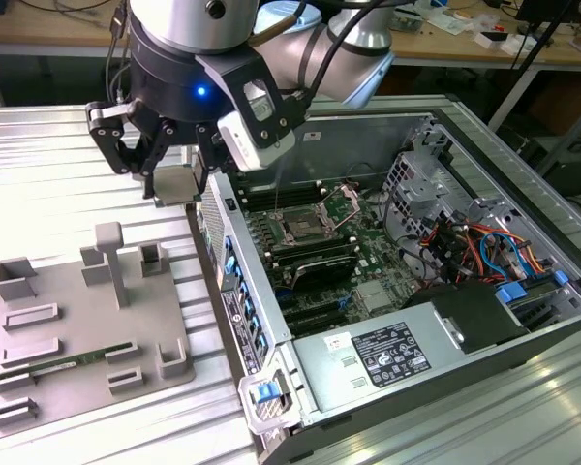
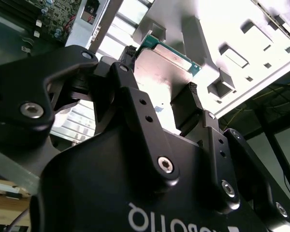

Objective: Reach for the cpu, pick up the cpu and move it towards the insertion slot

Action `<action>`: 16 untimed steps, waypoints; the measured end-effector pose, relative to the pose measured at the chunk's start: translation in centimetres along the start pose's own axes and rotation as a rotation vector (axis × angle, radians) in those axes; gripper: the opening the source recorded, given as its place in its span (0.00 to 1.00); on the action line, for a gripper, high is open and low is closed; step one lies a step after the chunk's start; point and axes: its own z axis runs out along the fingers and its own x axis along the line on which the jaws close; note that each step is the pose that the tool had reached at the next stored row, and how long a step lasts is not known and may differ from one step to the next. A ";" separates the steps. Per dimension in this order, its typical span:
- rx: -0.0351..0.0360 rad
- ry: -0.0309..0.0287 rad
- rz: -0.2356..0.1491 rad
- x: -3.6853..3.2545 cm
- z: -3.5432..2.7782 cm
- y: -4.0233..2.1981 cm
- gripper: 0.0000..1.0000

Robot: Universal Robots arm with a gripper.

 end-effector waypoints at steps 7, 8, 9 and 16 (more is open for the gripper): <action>0.0000 -0.0003 0.000 -0.31 0.05 -0.02 0.55; 0.0001 -0.0003 0.000 -0.31 0.05 -0.02 0.55; 0.0000 -0.0002 0.000 -0.32 0.05 -0.03 0.55; 0.0001 -0.0003 0.000 -0.44 0.05 -0.03 0.55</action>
